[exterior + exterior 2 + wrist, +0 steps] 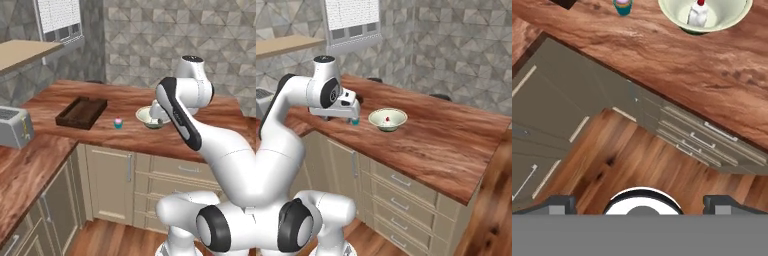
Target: Place the bowl with cake and the cupcake onto the tray.
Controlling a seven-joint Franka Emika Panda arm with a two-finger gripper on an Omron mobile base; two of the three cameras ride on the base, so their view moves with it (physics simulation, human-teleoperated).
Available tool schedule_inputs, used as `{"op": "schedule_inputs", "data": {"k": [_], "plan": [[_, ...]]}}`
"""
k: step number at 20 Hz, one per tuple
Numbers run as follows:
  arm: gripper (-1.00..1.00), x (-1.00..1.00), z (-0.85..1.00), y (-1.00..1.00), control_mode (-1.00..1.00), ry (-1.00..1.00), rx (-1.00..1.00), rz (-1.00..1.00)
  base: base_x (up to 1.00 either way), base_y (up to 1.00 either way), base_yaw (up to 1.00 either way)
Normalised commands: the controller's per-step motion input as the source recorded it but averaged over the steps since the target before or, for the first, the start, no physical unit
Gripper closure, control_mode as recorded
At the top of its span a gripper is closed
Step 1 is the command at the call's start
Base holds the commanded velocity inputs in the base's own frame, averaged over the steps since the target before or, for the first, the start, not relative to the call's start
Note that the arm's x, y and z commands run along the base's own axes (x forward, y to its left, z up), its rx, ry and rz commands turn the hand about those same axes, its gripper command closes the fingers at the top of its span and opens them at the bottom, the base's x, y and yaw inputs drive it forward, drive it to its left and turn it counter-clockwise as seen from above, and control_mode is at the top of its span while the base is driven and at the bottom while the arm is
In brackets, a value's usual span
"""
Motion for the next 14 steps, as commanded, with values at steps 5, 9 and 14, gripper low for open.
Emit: {"op": "schedule_inputs", "data": {"k": [5,9,14], "plan": [[-1.0,0.0,0.0,0.0,1.0,0.0,0.0,0.0,0.25,0.51,-0.11],[-1.0,0.0,0.0,0.0,1.0,0.0,0.0,0.0,0.14,0.51,-0.27],[-1.0,0.0,0.0,0.0,1.0,0.0,0.0,0.0,0.12,0.56,-0.39]]}}
